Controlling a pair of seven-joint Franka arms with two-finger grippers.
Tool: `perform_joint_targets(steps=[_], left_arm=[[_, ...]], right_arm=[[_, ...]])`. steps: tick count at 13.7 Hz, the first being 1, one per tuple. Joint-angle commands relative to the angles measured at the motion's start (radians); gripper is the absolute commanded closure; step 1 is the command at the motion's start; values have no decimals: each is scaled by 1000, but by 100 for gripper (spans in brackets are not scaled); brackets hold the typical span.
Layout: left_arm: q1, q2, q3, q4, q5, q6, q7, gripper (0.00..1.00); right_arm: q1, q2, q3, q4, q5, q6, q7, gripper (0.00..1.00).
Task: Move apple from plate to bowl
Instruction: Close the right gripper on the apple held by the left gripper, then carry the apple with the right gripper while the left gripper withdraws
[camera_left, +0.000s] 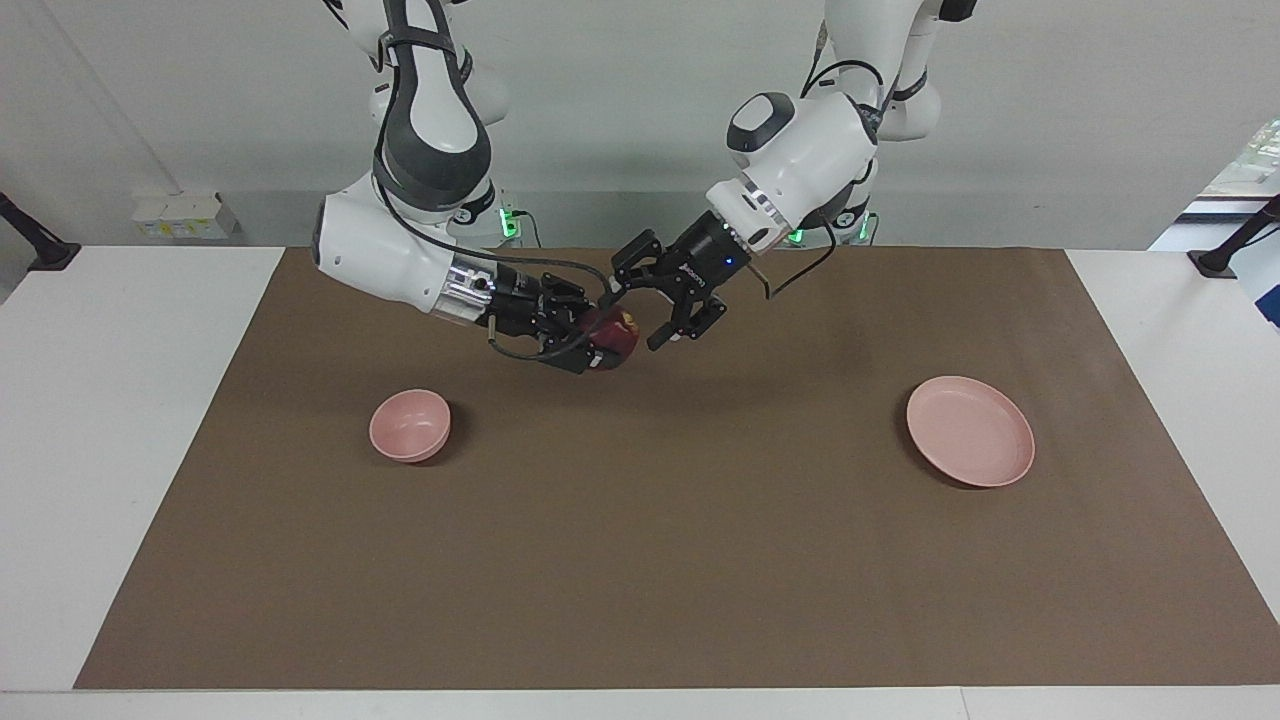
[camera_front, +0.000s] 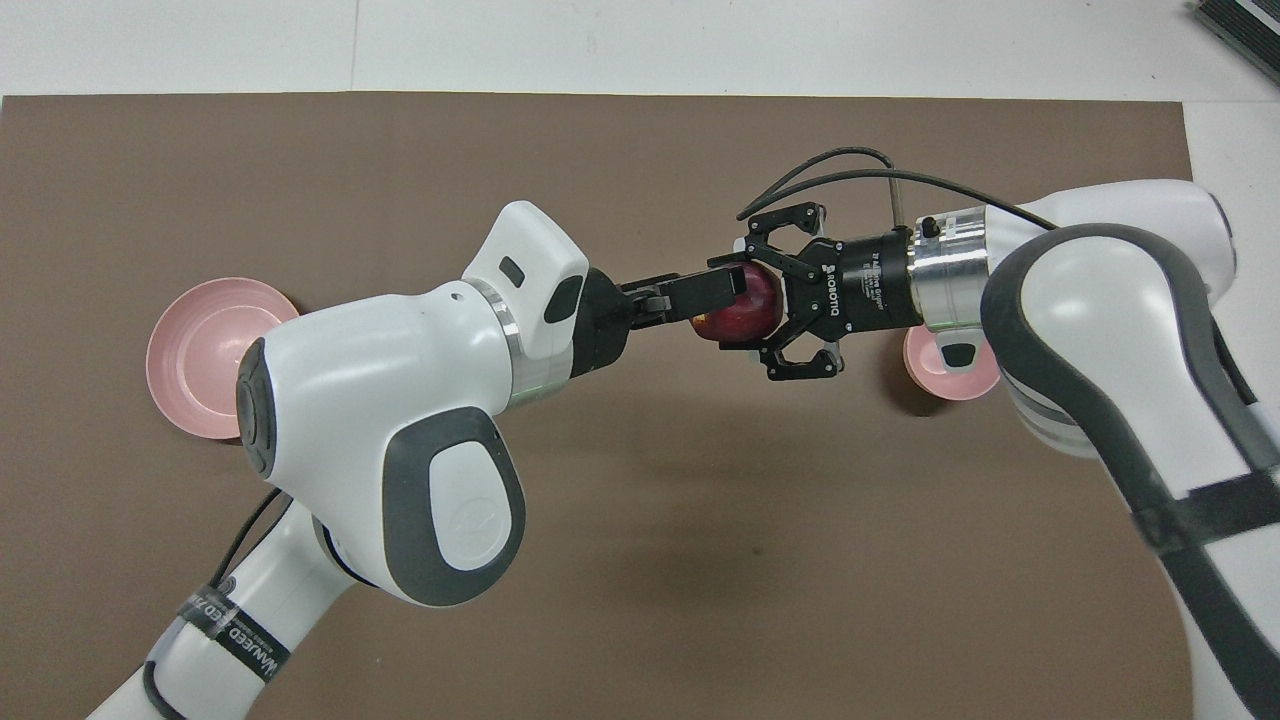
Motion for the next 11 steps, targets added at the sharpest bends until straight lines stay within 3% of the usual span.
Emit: perform_joint_targets(steps=[1, 3, 8, 11], left_arm=[[7, -17, 18, -13, 18, -20, -45, 0], [65, -23, 18, -20, 53, -109, -42, 0], [159, -20, 26, -9, 394, -294, -44, 0], [208, -18, 35, 6, 646, -423, -44, 0]], right_arm=[[-10, -10, 2, 3, -66, -7, -23, 100], [-24, -9, 2, 1, -177, -10, -104, 100], [-26, -3, 1, 1, -450, -4, -279, 100], [-4, -12, 5, -9, -680, -11, -334, 100]])
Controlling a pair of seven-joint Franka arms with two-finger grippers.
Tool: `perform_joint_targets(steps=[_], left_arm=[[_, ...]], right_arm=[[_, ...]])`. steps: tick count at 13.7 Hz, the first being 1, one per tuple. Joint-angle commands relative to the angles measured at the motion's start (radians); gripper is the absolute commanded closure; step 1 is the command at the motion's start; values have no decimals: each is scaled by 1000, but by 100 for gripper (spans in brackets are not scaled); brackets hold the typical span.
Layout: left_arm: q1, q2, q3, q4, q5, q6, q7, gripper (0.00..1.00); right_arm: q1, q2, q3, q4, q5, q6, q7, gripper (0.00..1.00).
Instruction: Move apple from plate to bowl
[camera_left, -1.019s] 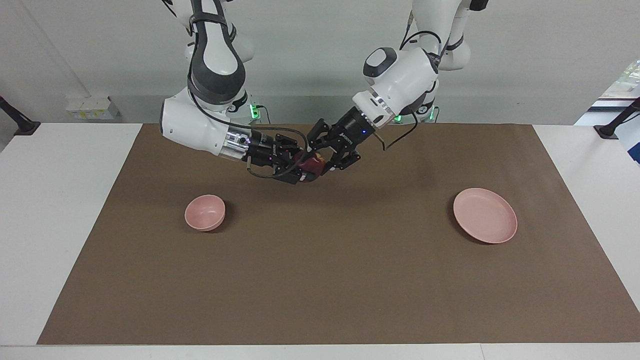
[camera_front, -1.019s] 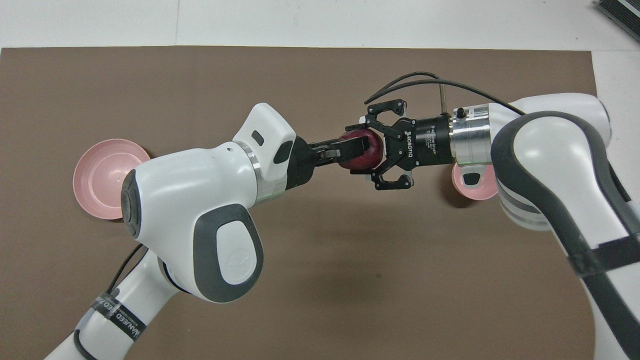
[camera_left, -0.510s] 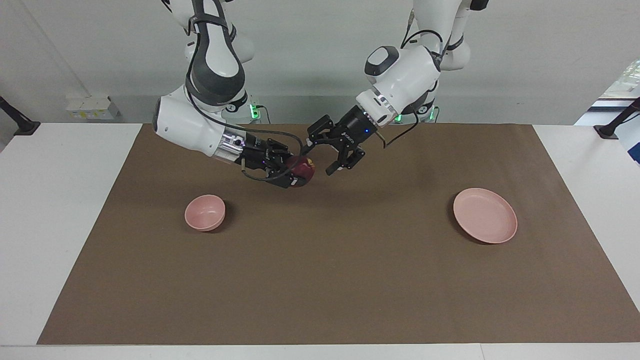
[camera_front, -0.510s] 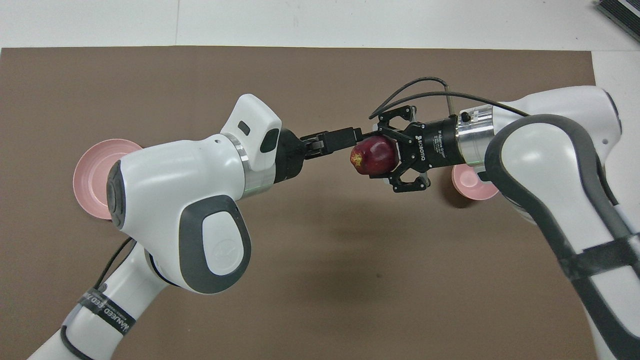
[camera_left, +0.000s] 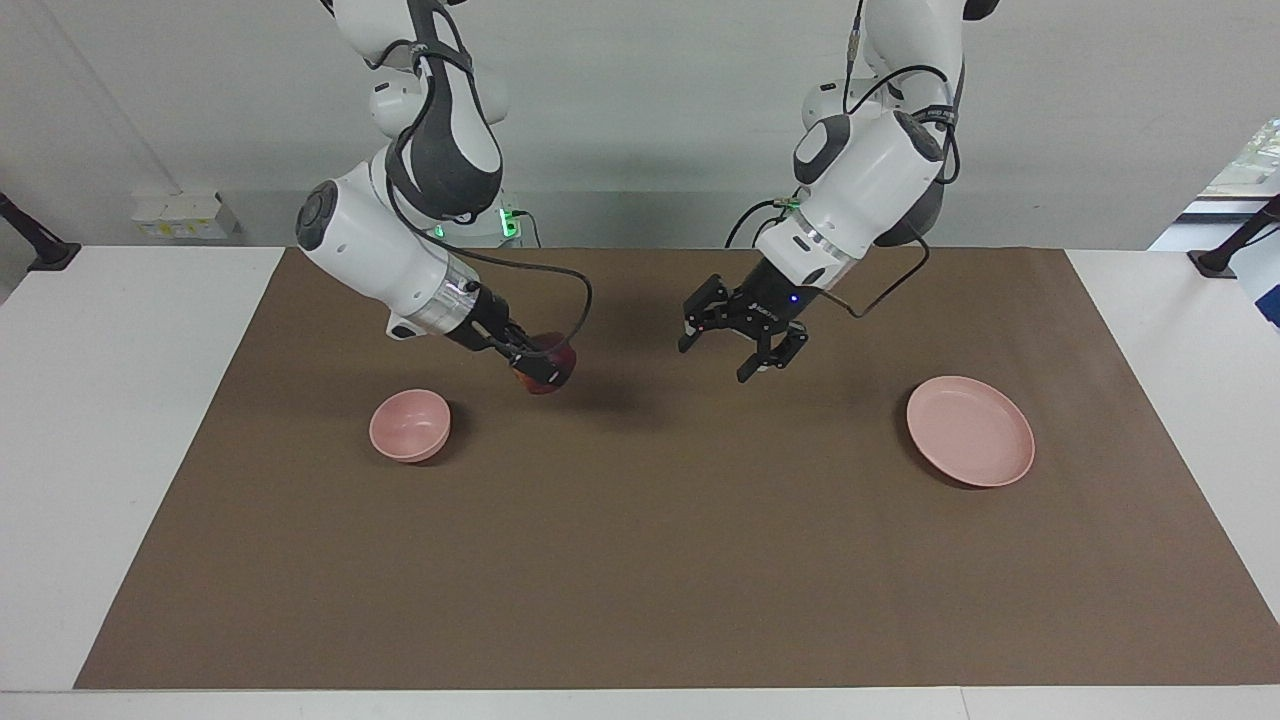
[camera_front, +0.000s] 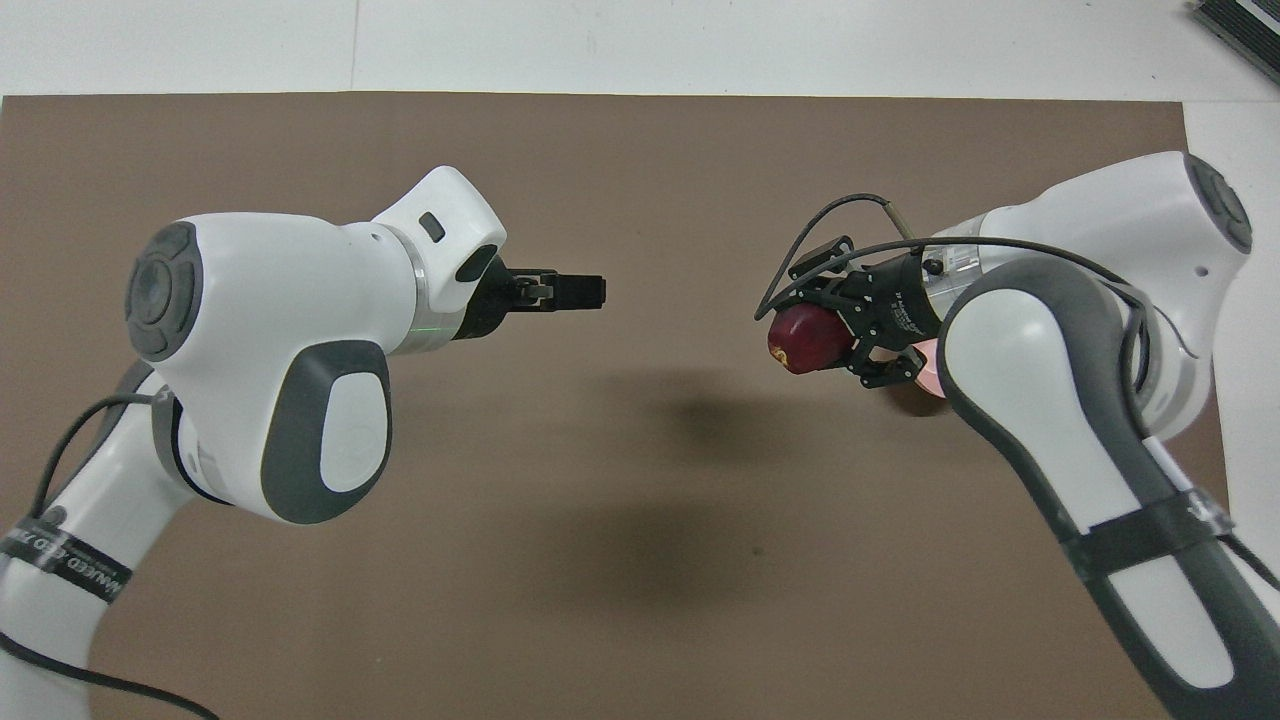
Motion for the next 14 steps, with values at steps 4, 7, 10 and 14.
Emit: perform_joint_targets(steps=[4, 7, 10, 14], left_arm=[[102, -21, 10, 7, 280, -183, -11, 0], [151, -24, 16, 5, 337, -249, -10, 0], [157, -18, 18, 63, 408, -344, -10, 0], [157, -22, 39, 210, 411, -554, -7, 0]], right_arm=[[8, -9, 5, -11, -339, -18, -210, 100], [-76, 8, 4, -19, -418, -6, -477, 100], [-110, 5, 1, -34, -455, -12, -523, 100], [-170, -27, 1, -163, -493, 8, -604, 100]])
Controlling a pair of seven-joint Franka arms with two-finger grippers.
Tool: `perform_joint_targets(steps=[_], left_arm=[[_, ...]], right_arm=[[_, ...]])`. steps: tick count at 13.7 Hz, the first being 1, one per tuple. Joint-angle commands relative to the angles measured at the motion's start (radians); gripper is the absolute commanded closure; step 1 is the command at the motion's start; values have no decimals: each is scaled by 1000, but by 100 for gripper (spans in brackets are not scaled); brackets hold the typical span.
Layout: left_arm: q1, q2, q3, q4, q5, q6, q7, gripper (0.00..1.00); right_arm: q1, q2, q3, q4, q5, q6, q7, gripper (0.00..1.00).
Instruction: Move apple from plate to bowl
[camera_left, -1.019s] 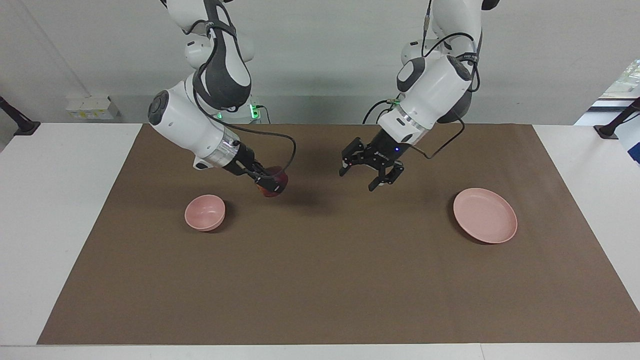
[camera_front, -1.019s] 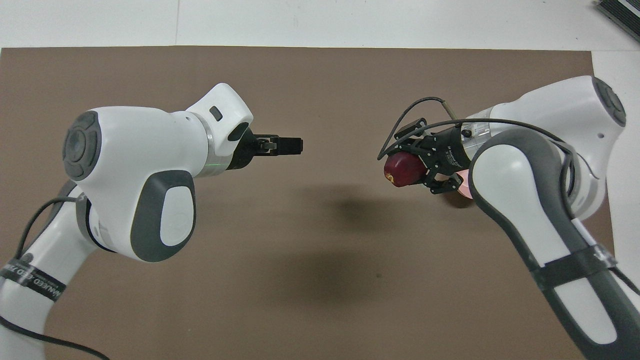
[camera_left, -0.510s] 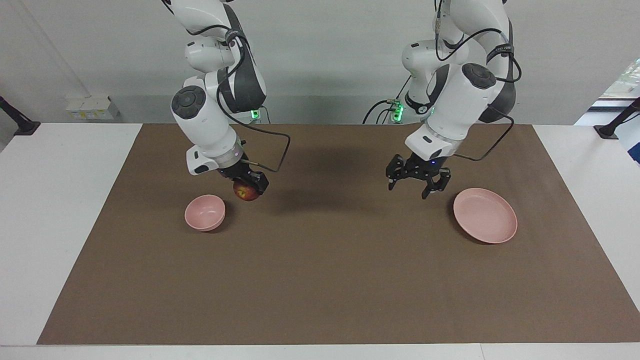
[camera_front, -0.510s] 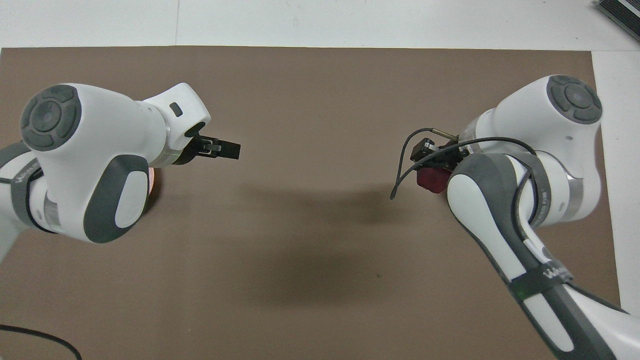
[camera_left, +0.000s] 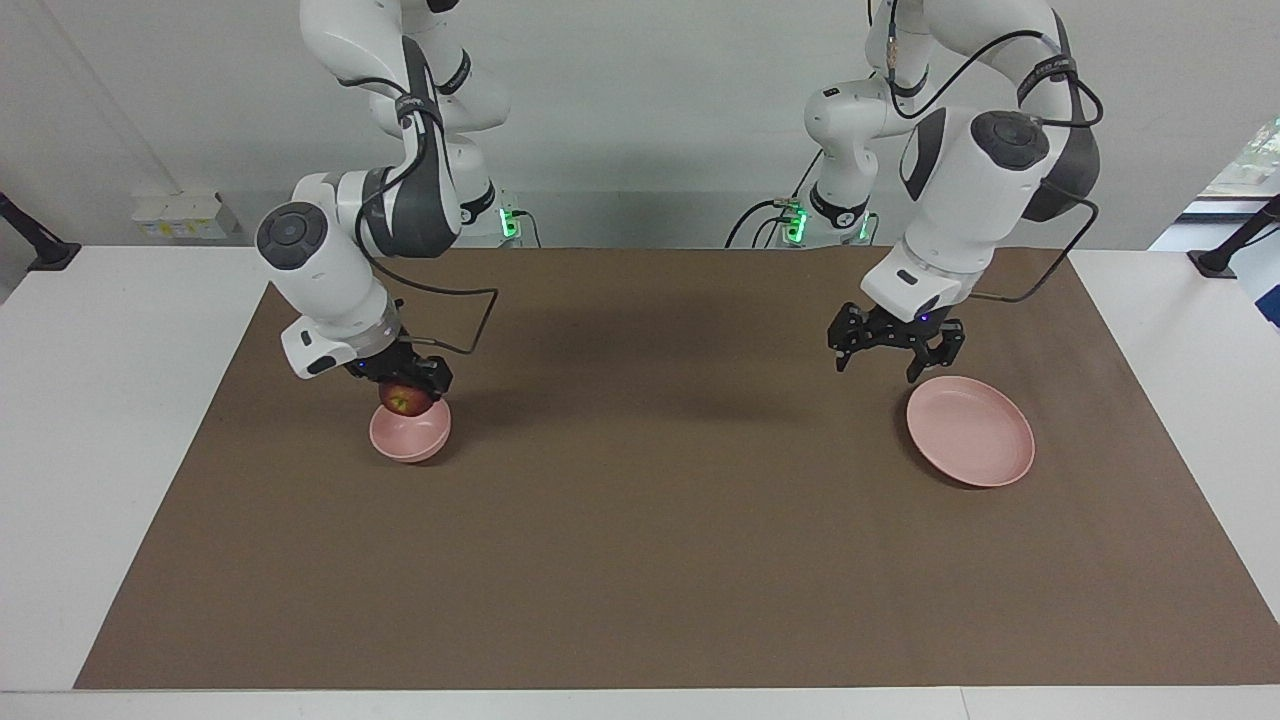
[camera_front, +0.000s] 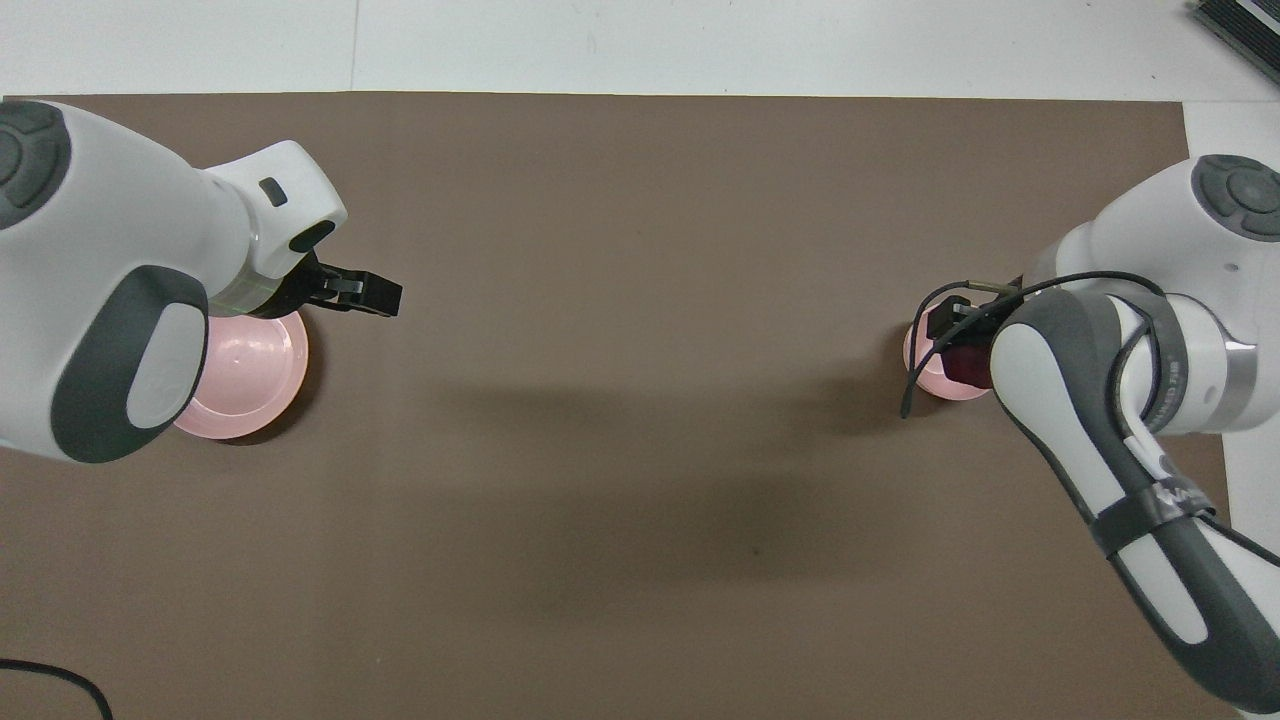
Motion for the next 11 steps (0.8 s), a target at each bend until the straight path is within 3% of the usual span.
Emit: perform_joint_targets(steps=[1, 7, 11], left_arm=[[7, -11, 0, 71, 26, -112, -5, 0], [11, -106, 37, 143, 44, -241, 1, 0], [-237, -140, 319, 202, 30, -355, 14, 0]], right_arm=[[-11, -35, 9, -111, -24, 56, -26, 100], [-35, -3, 9, -122, -24, 139, -34, 100], [-40, 19, 9, -122, -24, 173, -31, 93]])
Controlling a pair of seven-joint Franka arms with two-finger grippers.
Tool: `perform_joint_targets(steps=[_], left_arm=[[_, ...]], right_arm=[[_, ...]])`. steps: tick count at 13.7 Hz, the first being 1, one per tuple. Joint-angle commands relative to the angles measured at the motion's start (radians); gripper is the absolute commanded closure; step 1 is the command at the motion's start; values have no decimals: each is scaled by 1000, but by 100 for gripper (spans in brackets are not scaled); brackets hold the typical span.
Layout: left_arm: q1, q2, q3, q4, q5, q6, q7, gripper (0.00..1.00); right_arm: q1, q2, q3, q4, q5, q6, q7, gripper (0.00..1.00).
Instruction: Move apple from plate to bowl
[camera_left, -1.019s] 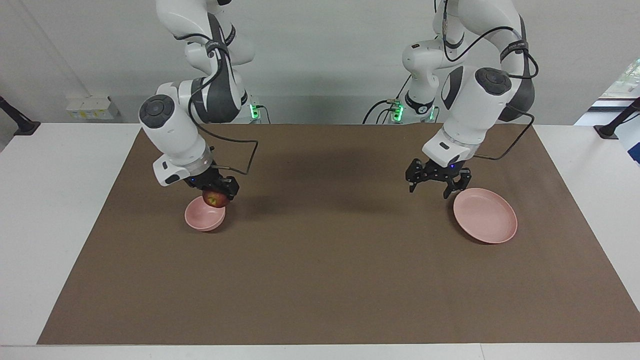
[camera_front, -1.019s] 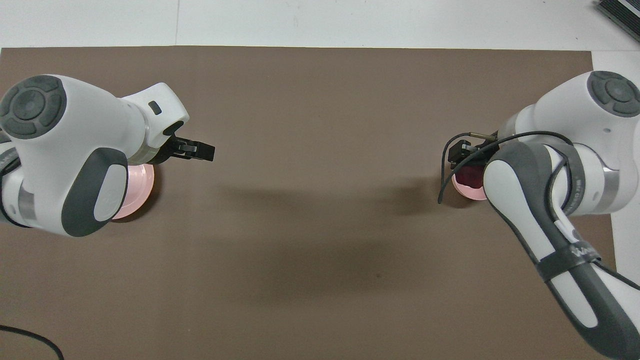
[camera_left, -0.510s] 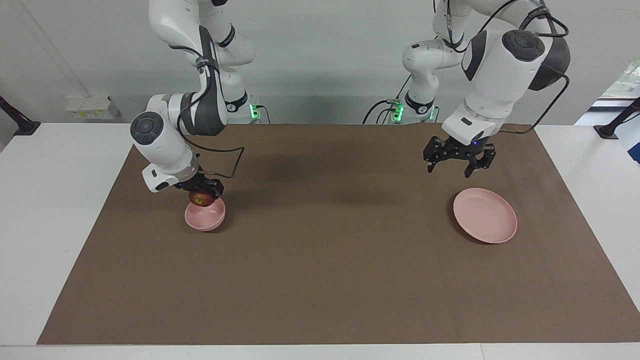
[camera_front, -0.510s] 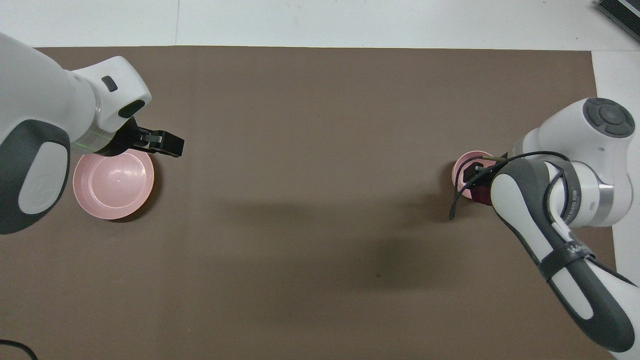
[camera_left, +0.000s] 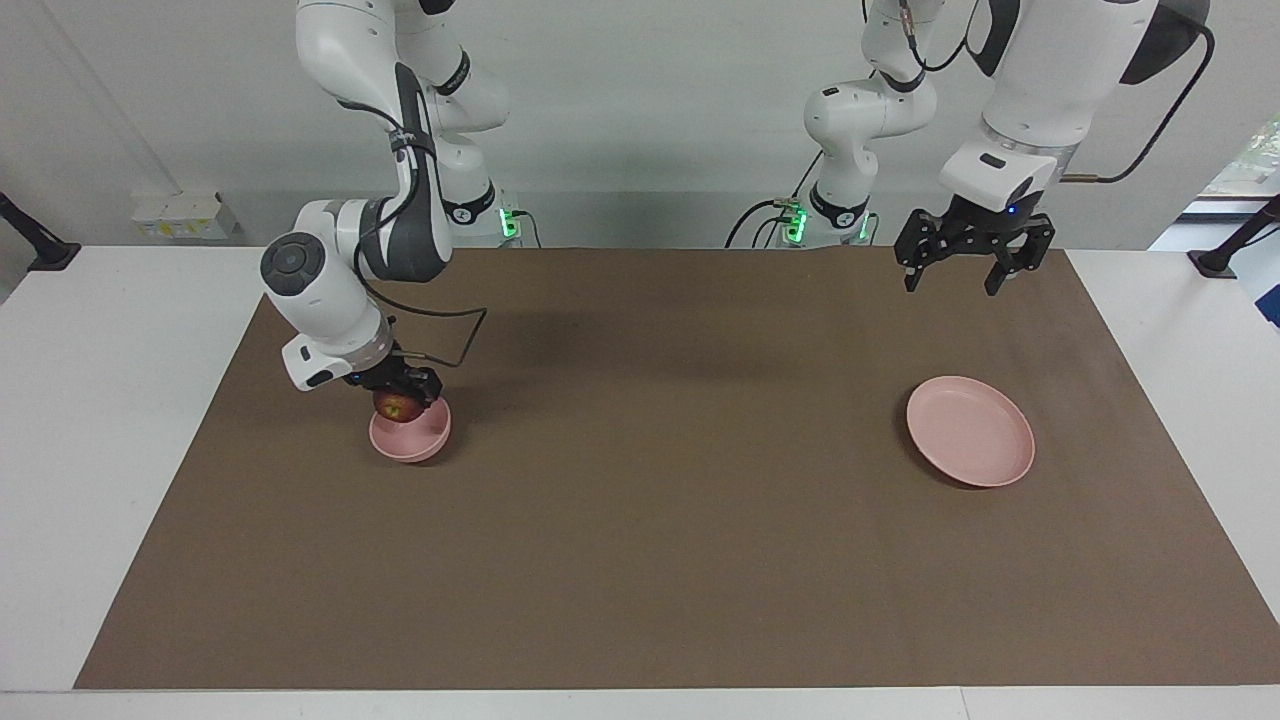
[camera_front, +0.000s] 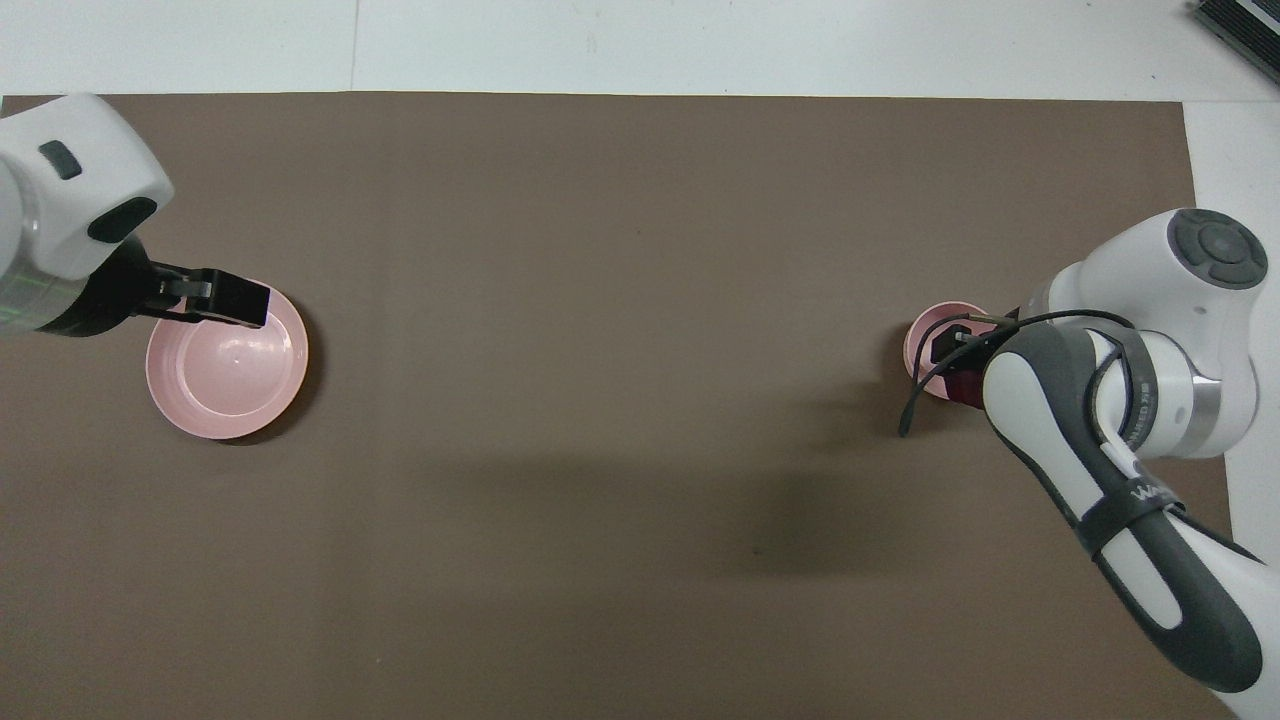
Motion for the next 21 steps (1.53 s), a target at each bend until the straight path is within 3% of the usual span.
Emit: perform_joint_targets(steps=[1, 3, 6, 13, 15, 16, 17, 19, 21], left_arm=[[-183, -10, 195, 77, 0, -109, 12, 0], [-208, -23, 241, 94, -36, -187, 21, 0], [-200, -37, 242, 108, -46, -244, 21, 0], [-193, -25, 257, 135, -47, -244, 65, 0], [-193, -23, 271, 143, -47, -244, 114, 0], [-193, -23, 282, 144, -56, -244, 124, 0], [-194, -23, 302, 144, -87, -243, 124, 0], [-197, -22, 340, 149, -110, -227, 133, 0], [-196, -23, 353, 155, -116, -223, 140, 0]], right_arm=[[-15, 11, 11, -9, -18, 32, -17, 84], [-15, 24, 11, -6, -18, 38, -22, 69], [-17, 30, 11, 7, -16, 38, -23, 59], [-11, 80, 13, 67, 2, 52, -17, 59], [-1, 84, 13, 64, 7, 61, -7, 54], [-3, 84, 13, 63, 7, 63, -1, 46], [-4, 84, 13, 63, 7, 63, 0, 26], [-4, 84, 13, 63, 7, 64, 0, 0], [-3, 84, 13, 67, -4, 61, -10, 0]])
